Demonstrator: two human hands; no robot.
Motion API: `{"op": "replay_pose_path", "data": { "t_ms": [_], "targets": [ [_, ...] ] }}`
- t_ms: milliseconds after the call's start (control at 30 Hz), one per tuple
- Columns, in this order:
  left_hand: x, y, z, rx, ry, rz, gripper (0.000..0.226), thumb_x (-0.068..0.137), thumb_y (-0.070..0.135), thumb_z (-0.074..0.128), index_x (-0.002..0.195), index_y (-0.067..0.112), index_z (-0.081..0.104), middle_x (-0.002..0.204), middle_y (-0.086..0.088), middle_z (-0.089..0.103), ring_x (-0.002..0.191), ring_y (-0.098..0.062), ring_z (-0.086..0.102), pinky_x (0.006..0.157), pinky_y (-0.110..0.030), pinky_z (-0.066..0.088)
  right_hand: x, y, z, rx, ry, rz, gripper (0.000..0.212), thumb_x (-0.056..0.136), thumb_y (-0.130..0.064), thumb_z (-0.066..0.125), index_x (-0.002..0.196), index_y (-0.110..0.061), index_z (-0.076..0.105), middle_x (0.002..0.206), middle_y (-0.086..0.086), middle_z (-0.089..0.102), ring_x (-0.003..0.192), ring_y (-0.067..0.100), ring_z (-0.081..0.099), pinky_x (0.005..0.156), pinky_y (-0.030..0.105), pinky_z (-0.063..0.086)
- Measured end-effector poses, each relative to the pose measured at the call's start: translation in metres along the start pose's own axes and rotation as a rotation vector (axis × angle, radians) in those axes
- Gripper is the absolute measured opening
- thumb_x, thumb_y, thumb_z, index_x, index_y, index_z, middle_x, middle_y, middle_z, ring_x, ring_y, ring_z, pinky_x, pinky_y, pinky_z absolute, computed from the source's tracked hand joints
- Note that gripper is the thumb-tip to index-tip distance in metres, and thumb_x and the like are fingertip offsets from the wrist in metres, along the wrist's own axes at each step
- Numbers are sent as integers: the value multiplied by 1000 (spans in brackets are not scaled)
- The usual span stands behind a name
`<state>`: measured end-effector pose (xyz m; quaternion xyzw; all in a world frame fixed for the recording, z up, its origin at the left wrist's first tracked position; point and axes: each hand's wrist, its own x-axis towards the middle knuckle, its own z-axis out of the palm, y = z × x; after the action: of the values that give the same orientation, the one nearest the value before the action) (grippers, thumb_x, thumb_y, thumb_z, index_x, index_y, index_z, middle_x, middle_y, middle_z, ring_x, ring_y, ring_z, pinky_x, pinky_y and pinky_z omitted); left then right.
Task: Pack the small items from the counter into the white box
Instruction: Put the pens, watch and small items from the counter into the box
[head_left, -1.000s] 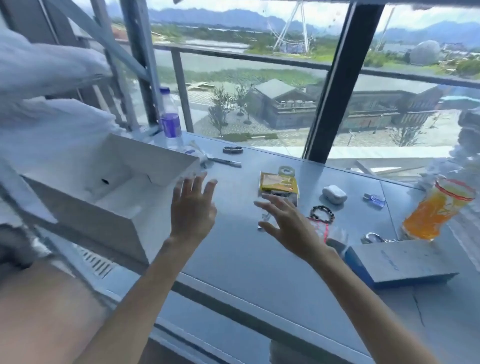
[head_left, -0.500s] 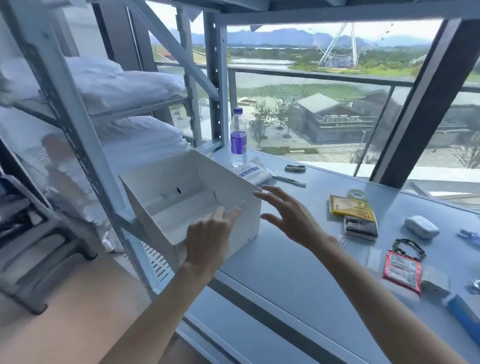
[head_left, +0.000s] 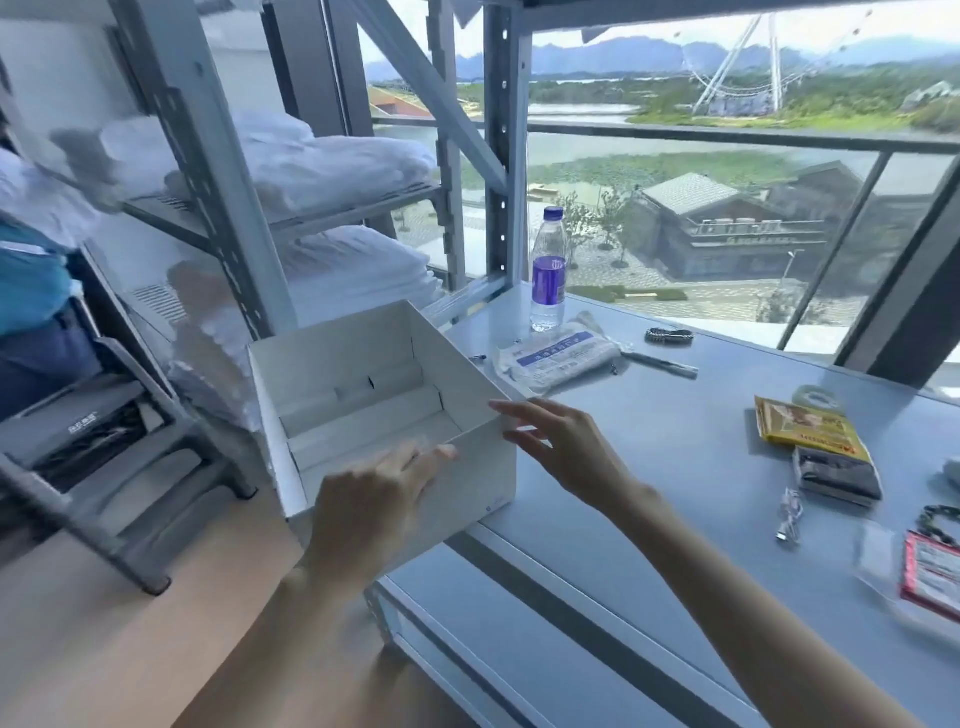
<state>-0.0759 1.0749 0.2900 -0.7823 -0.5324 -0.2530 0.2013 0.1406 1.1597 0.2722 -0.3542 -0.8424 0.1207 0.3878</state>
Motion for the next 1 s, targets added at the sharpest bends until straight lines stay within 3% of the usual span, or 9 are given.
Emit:
{"op": "replay_pose_path", "data": {
  "t_ms": [133,233,333,500,633,733,800,900,1000],
  "targets": [
    [0,0,0,24,16,35,33,79,16,59,108,32,64,74,9,64,44,-16,54,37,-19,31,-4,8,-7,-25,-28,27,49,88,-14,62,134,-23,49,108,3,67,89,13,67,79,26,50],
    [5,4,-1,0,1,-13,40,81,20,59,120,31,57,80,10,63,44,-16,51,35,-19,32,-5,23,-12,-99,-14,102,54,90,-18,59,139,-25,40,116,1,66,102,16,64,86,32,50],
    [19,16,6,-28,-3,-52,47,78,28,69,123,27,56,97,6,61,64,-19,60,40,-26,42,4,44,-15,-181,-20,103,52,90,-13,58,138,-21,42,129,2,58,112,22,58,88,34,48],
    [56,42,38,67,-26,-75,49,75,37,70,119,20,60,118,0,59,97,-24,60,69,-37,50,38,100,-3,-279,-212,60,48,88,-7,57,135,-10,46,139,6,48,123,25,49,100,38,42],
    [63,48,49,146,-33,-40,52,68,36,76,115,18,61,115,-4,61,81,-25,63,57,-33,49,61,139,14,-401,-390,131,50,92,-17,51,140,-14,38,148,6,35,132,28,37,109,40,29],
    [62,47,44,196,-47,-32,56,63,39,79,114,20,64,113,0,63,56,-19,60,38,-23,36,70,150,25,-461,-550,218,51,96,-27,42,144,-19,28,150,3,30,137,26,26,112,43,17],
    [60,46,44,189,-62,-31,57,62,39,80,114,21,64,114,2,63,47,-17,57,35,-19,28,67,154,31,-452,-602,250,47,97,-29,39,143,-19,31,148,4,34,137,25,27,112,47,15],
    [59,46,46,177,-84,-40,57,65,38,79,117,21,63,119,2,61,46,-17,57,37,-19,24,54,156,21,-566,-511,163,36,98,-31,37,127,-18,52,132,5,51,125,27,42,107,41,25],
    [59,46,47,169,-99,-47,57,65,36,78,118,22,61,121,3,60,42,-18,56,36,-20,22,48,150,-3,-749,-422,152,40,98,-35,34,96,-12,66,104,9,64,101,30,58,83,35,39]
  ]
}}
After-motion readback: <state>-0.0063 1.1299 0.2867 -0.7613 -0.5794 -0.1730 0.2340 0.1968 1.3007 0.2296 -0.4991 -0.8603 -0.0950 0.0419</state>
